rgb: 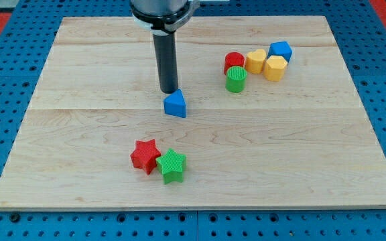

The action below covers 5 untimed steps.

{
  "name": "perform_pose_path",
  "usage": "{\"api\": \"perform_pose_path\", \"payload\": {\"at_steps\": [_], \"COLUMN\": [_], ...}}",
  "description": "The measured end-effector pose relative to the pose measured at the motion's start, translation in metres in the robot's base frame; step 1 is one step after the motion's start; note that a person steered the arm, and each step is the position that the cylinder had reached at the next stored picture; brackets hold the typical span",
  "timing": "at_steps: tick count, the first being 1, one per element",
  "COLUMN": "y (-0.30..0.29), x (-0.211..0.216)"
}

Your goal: Put the blue triangle right to the green star

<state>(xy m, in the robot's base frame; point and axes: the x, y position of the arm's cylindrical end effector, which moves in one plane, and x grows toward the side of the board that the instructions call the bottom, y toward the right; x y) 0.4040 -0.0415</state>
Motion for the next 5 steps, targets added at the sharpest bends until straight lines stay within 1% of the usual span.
{"api": "perform_pose_path", "payload": {"at_steps": [1,2,3,4,5], "y": [0.022,0.034,0.042,0.104,0.16], "x": [0.064,0.112,0.117,0.094,0.049]}}
